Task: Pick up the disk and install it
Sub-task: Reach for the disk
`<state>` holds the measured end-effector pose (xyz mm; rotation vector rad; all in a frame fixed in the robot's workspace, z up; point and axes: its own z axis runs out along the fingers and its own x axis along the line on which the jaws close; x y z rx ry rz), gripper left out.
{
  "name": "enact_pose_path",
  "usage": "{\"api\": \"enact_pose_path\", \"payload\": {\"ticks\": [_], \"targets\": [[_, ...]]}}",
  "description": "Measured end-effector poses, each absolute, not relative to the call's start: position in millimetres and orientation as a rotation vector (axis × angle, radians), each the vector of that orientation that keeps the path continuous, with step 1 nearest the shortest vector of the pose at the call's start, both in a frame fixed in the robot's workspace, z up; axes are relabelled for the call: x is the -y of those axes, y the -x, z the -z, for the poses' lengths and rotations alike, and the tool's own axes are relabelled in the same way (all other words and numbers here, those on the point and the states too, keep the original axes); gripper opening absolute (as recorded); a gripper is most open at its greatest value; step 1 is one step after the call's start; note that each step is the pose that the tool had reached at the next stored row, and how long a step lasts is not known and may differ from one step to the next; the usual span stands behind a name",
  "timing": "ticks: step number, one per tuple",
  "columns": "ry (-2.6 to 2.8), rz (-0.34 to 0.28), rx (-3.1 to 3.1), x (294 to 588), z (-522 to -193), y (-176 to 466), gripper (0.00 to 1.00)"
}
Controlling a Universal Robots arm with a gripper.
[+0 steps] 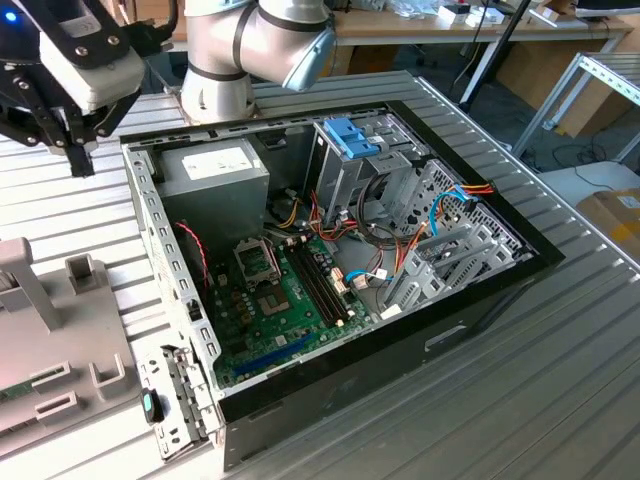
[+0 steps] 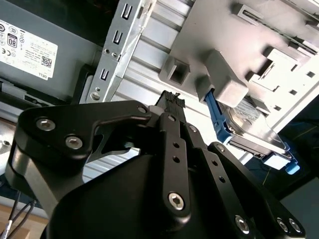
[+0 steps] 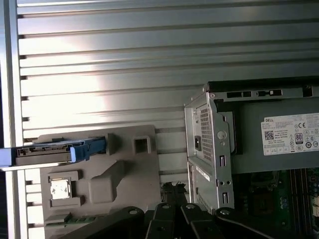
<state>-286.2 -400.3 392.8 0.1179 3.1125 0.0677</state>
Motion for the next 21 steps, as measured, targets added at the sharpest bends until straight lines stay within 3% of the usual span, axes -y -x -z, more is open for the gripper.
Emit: {"api": "enact_pose_path", "payload": {"ticks": [21], "targets": [[-0.118,-0.067,-3.113,400.5,-392.4,342.9,0.11]]}}
